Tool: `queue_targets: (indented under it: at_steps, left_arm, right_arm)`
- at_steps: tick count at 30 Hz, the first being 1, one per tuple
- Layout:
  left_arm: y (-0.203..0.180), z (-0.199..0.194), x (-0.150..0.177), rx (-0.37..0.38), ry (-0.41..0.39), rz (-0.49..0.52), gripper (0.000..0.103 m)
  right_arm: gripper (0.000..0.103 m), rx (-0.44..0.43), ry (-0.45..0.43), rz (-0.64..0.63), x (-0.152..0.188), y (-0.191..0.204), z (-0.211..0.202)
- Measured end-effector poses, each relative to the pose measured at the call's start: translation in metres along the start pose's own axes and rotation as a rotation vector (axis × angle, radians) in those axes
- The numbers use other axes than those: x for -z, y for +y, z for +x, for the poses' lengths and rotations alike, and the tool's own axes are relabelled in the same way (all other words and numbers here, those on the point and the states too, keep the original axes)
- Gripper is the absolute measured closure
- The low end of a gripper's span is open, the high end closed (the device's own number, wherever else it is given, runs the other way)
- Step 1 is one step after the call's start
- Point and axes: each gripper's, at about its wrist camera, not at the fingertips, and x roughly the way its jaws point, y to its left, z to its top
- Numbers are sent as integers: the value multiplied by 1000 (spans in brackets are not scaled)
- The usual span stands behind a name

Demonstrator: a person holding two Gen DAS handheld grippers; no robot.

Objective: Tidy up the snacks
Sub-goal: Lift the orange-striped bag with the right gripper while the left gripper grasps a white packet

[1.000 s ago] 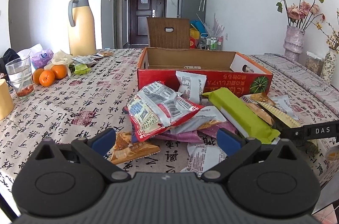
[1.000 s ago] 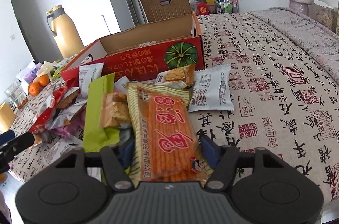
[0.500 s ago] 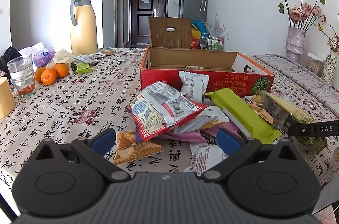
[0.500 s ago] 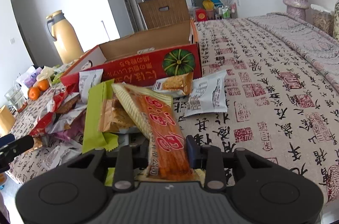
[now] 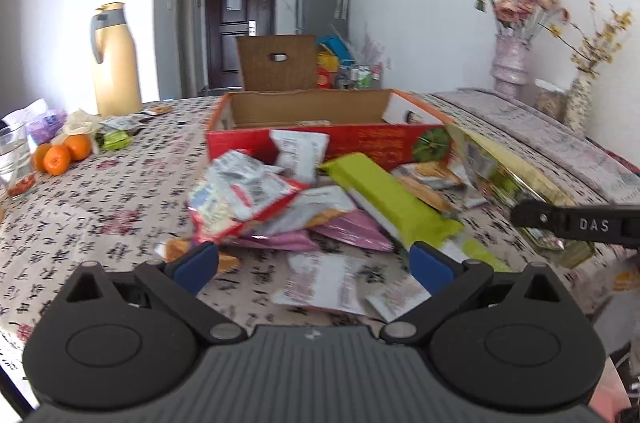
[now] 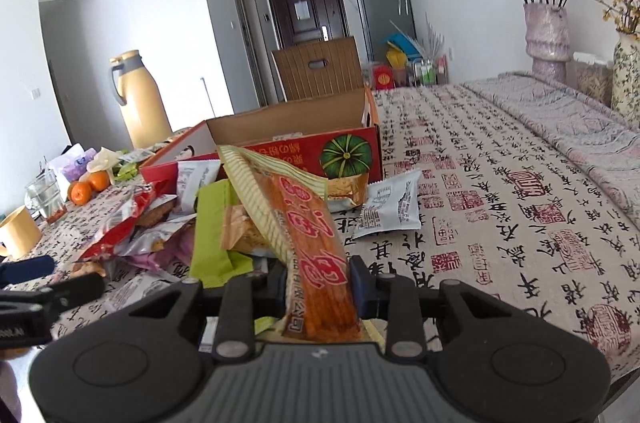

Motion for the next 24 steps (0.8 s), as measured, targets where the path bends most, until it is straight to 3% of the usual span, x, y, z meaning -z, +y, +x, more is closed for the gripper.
queue_targets:
  at_steps: [8, 18, 24]
  left_arm:
    - [-39, 7, 16, 67, 35, 137, 0]
    - [-73, 29, 25, 47, 62, 278, 0]
    - [-73, 39, 25, 44, 75, 295, 10]
  right_arm:
    - [74, -7, -31, 4, 15, -6, -18]
    - [74, -18, -47, 20, 24, -14, -27]
    - [74, -27, -39, 30, 26, -17, -23]
